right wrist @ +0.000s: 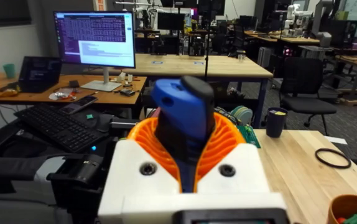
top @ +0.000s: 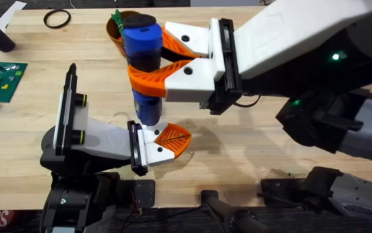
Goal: Pick up the gripper from the table and insert it into the empty holder that is missing its gripper. Then pick up a screw, insert it into the mounting hole, and use the screwdriver to tighten it. Finally, clean up the table by picking up the vegetable and placing it into the bucket.
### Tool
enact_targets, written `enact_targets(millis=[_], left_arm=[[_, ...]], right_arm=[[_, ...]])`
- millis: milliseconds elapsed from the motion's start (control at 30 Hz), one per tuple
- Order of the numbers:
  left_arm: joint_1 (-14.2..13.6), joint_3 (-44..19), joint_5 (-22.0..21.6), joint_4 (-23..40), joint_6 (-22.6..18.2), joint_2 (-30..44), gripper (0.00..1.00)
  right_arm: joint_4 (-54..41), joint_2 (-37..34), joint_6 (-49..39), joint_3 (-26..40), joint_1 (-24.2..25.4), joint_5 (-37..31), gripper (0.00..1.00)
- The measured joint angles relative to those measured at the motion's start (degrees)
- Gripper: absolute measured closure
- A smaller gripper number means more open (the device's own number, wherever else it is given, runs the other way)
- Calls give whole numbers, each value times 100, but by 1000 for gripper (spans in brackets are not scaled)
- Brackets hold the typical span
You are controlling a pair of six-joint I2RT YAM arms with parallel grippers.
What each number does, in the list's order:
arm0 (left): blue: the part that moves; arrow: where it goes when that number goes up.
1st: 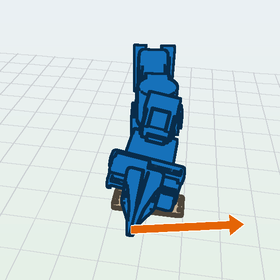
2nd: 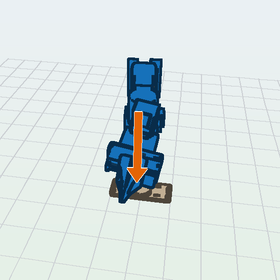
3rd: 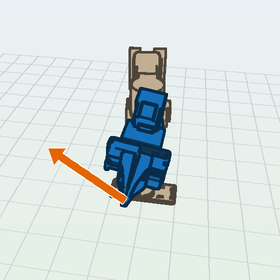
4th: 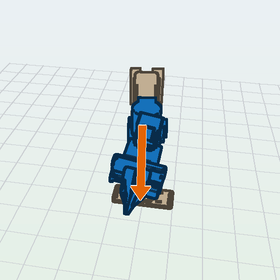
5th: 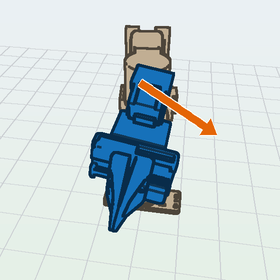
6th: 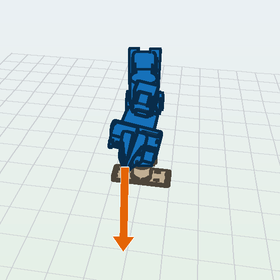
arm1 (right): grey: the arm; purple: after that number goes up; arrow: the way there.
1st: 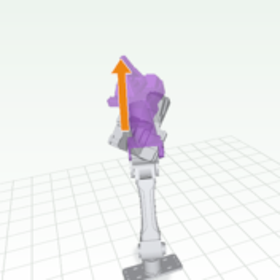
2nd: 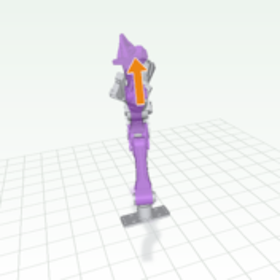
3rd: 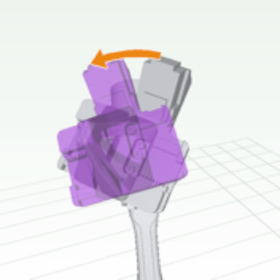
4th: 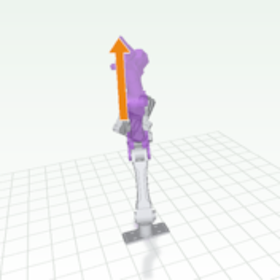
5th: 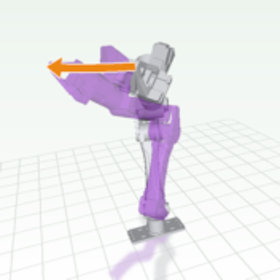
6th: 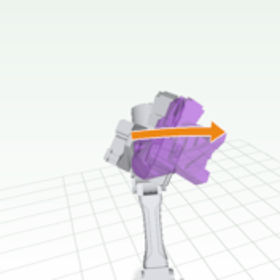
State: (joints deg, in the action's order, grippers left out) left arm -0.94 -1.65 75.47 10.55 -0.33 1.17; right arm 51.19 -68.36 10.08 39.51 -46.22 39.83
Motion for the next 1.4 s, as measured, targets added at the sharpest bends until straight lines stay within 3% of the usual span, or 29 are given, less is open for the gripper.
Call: enact_targets(millis=[1067, 1400], left_arm=[[1, 0, 17, -7, 69, 0, 989], [1, 0, 16, -7, 69, 0, 990]], right_arm=[[227, -66, 180, 157, 15, 16, 934], [-715, -66, 211, 694, 25, 241, 934]])
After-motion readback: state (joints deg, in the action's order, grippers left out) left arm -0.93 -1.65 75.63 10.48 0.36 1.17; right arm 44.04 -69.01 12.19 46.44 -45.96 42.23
